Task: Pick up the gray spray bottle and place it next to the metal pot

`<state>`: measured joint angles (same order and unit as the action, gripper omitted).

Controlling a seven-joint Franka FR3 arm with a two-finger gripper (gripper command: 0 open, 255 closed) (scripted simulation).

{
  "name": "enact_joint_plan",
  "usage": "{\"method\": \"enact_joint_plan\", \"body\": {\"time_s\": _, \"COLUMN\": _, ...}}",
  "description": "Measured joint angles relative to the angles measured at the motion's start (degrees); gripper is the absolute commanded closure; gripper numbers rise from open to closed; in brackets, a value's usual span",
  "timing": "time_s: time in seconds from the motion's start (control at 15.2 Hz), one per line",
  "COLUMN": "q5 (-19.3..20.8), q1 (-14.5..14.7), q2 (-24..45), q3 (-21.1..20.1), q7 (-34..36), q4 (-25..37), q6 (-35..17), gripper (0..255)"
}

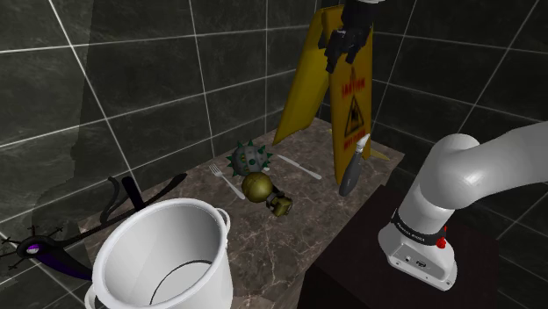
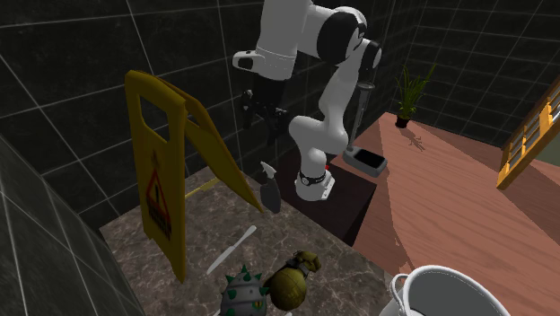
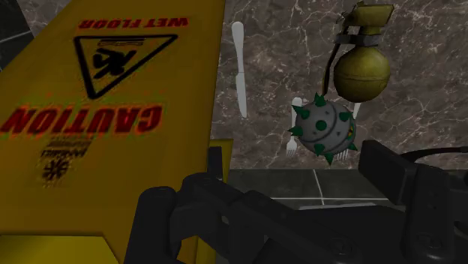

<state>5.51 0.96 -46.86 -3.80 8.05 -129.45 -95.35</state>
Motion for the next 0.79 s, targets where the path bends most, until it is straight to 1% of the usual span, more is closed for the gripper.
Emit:
{"method": "enact_joint_plan", "body": {"time_s": 0.07, "q5": 0.0, "q1": 0.0, "q2": 0.0, "q3": 0.0, "q7": 0.0, "q4": 0.0, "q6": 0.0, "gripper": 0}}
{"method": "enact_joint_plan", "body": {"time_s": 0.13, "q5": -0.2, "q1": 0.7, "q2": -1.1, "q3": 0.7, "q7": -1.3, "q4": -1.3, "q6": -0.6, "gripper": 0}}
{"method": "enact_joint_plan", "body": {"time_s": 0.4, "q5": -0.7, "q1": 5.3, "q2": -10.5, "q3": 6.5, "q7": -12.4, "q4": -11.9, "q6": -4.2, "gripper": 0}}
{"method": "enact_joint_plan", "body": {"time_s": 0.66, "q5": 0.7, "q1": 9.3, "q2": -19.3, "q3": 14.8, "q7": -25.8, "q4": -22.1, "q6": -7.6, "gripper": 0}}
{"method": "enact_joint_plan", "body": {"time_s": 0.79, "q5": 2.3, "q1": 10.4, "q2": -24.0, "q3": 19.8, "q7": -33.1, "q4": -26.8, "q6": -8.1, "gripper": 0}}
